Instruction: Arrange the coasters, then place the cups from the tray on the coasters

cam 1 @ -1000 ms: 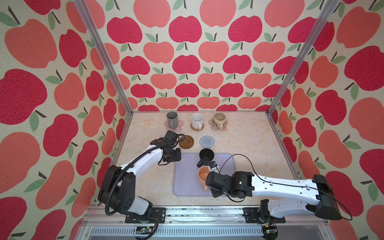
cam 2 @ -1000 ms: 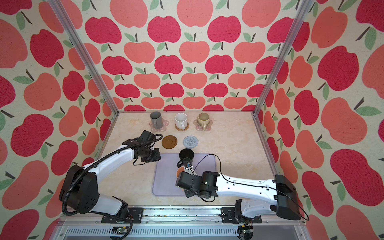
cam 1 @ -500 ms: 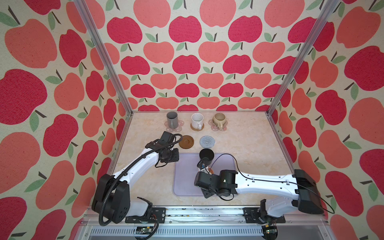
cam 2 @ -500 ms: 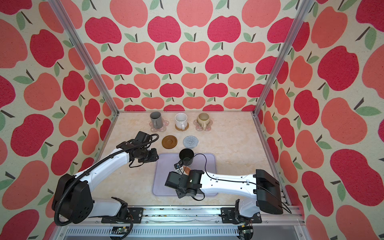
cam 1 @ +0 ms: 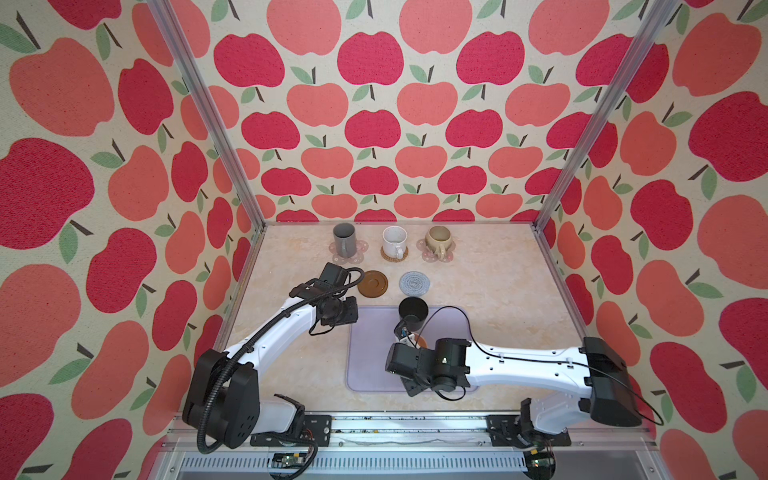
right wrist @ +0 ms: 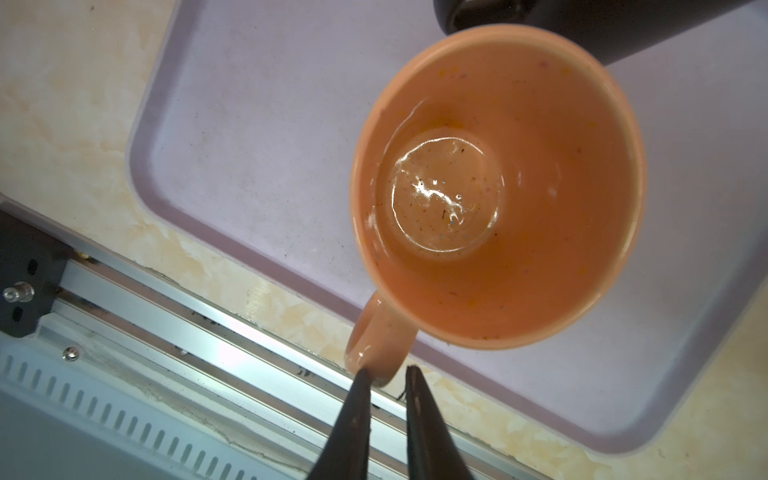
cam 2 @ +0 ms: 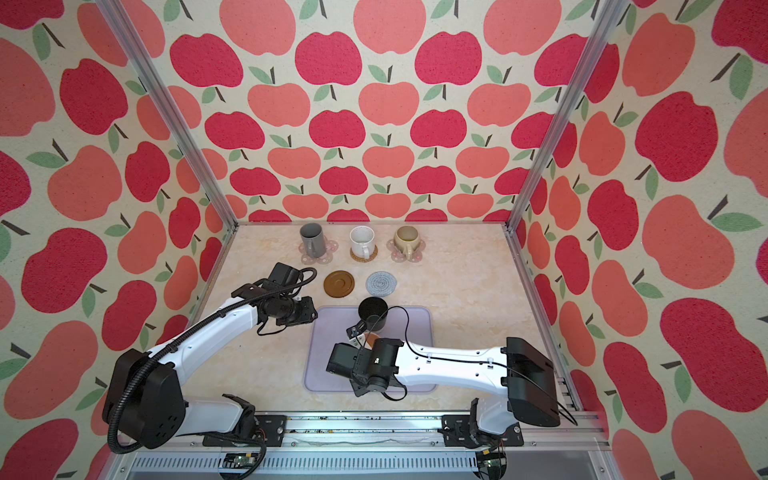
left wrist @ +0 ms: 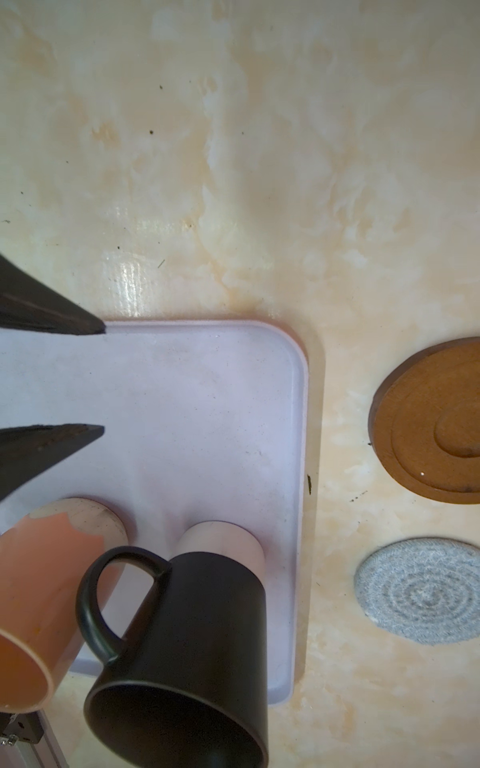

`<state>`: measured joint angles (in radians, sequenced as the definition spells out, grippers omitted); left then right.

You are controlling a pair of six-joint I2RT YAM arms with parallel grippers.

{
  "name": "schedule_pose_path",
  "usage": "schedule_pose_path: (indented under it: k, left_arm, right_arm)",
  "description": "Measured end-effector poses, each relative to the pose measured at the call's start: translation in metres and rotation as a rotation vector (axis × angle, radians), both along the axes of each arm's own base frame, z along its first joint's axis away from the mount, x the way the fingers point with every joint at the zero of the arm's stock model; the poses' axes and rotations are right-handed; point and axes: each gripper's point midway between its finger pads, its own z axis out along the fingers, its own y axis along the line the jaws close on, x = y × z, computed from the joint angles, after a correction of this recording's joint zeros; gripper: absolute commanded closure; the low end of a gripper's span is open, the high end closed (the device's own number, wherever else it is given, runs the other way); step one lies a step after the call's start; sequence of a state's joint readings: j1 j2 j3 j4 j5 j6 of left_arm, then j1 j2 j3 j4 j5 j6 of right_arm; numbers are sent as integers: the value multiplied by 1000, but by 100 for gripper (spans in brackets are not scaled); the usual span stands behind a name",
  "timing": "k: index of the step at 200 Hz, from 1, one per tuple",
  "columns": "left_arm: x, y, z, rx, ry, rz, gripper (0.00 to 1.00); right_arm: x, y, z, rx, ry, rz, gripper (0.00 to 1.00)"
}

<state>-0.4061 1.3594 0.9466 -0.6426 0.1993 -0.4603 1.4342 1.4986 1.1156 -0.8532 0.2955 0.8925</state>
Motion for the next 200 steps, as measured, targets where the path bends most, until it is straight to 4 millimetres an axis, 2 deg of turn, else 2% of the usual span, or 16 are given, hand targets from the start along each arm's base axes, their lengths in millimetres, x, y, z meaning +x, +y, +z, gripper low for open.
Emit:
schedule_pose_path:
  k: [32, 54, 88, 103, 142, 200]
  left_arm:
    - [1, -4, 2, -23, 0, 3, 62]
    - [1, -5, 2, -33, 2, 5, 62]
    - [2, -6, 2, -36, 1, 6, 61]
    - [2, -7, 2, -37, 0, 4, 61]
    - [1, -9, 3, -44, -1, -1, 61]
    - [-1, -7, 8, -55, -19, 1, 61]
  right_arm:
    - [0, -22, -4, -59, -6, -16, 81]
    - [0, -25, -2, -57, -8, -15, 75]
    - [0, -19, 10, 9, -10, -7, 52]
    - [-1, -16, 12, 27, -7, -1, 47]
    - [-2, -8, 5, 12, 4, 5, 46]
    - [0, 20, -7, -21, 17, 30, 46]
